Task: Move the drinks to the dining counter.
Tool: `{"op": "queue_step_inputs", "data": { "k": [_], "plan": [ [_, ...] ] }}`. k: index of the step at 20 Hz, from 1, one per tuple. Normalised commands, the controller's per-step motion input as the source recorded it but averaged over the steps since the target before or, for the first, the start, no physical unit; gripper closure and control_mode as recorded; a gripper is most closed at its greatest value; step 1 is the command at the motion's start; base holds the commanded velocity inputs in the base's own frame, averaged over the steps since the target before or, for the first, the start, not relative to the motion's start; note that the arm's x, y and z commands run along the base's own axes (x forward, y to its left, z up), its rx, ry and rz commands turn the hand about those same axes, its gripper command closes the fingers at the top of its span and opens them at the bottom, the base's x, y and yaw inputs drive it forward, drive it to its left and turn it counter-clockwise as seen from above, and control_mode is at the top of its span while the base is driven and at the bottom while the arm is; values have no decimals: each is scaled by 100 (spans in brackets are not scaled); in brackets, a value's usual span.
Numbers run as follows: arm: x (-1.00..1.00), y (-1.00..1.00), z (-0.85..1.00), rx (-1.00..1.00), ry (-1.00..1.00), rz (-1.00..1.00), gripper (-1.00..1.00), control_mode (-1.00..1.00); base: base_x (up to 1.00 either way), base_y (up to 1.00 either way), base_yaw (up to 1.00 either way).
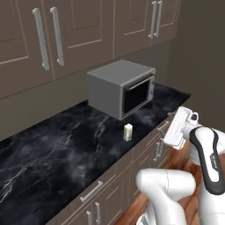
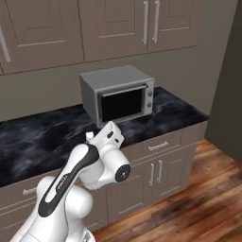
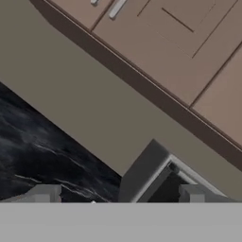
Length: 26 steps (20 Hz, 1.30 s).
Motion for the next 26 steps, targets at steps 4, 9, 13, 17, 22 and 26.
{"op": "queue_step_inputs", "data": {
  "k": [4,9,13,17,22,26],
  "plan": [
    [0,0,0,0,0,0,-100,100,63,-37,25],
    [0,0,0,0,0,0,-100,100,62,-3,28],
    [0,0,0,0,0,0,-100,100,64,0,34],
    [0,0,0,0,0,0,-100,100,44,-5,30],
    [0,0,0,0,0,0,-100,100,6,-17,14],
    [0,0,0,0,0,0,-100,100,1,-5,4]
  ]
}}
